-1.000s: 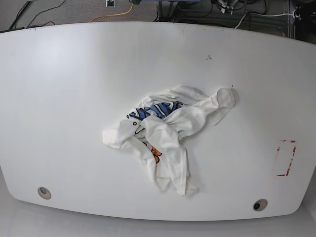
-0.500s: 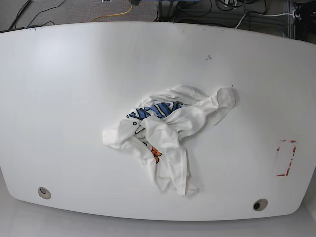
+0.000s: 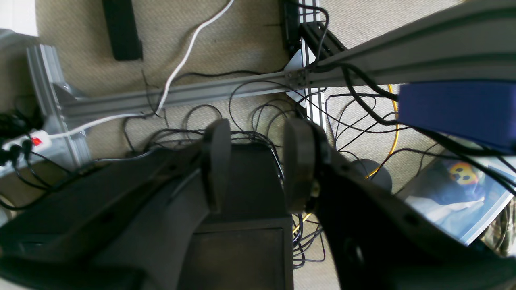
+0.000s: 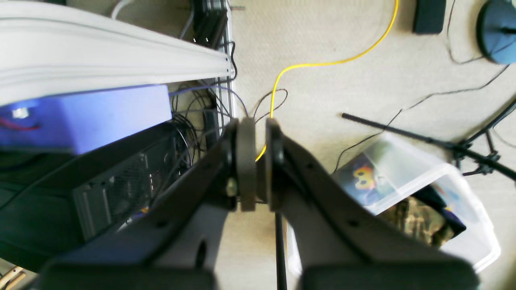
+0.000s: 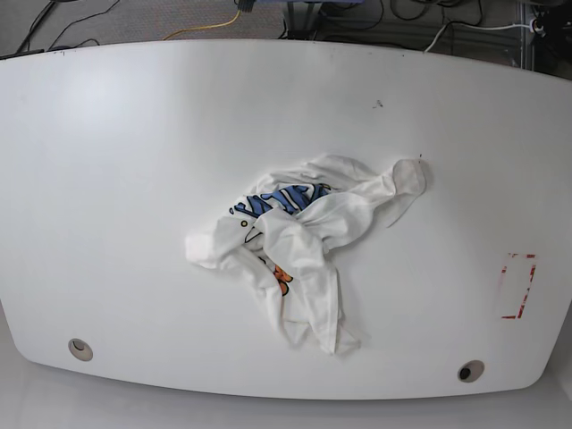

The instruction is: Layout the t-shirt on the table in an organized manner, then fold the t-shirt properly

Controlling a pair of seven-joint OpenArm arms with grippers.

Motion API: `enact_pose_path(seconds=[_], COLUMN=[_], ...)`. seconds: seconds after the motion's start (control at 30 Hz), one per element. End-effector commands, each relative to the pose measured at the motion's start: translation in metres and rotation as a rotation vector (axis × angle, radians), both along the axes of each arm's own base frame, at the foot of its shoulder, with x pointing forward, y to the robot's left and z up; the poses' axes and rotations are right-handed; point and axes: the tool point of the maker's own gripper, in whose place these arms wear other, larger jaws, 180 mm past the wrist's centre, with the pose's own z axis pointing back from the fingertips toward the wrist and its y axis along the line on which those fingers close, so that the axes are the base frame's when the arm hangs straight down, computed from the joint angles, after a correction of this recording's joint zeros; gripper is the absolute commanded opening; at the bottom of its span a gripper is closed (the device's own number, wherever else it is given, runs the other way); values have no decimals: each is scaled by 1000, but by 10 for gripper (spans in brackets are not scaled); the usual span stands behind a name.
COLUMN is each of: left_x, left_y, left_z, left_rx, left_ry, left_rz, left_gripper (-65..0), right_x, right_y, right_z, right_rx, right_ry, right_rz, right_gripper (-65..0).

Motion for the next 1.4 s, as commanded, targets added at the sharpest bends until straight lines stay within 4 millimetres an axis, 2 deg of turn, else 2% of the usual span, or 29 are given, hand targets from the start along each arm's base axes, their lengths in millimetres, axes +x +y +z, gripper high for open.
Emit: enact_pose_path(seconds=[0.0, 0.3, 0.77, 1.13, 1.23, 1.37], left_x=[-2, 15, 43, 69, 73, 79], left_y=[2, 21, 34, 48, 48, 47], left_z=[15, 53, 117, 153, 158, 161], left_rx=[4, 59, -32, 36, 38, 38], left_ry=[-27, -114, -261, -375, -392, -411], left_rz=[-7, 3, 65, 97, 91, 87], left_gripper=[-450, -450, -450, -451, -450, -450], right_x=[-4, 8, 32, 49, 55, 72], right_y=[-1, 0, 4, 5, 5, 6], right_z=[12, 52, 114, 126, 128, 129], right_rx=[-1, -9, -19, -22, -20, -20], right_ry=[-13, -86, -198, -273, -302, -351], right_rz=[0, 22, 55, 58, 56, 56], right_gripper=[-614, -614, -614, -614, -614, -614])
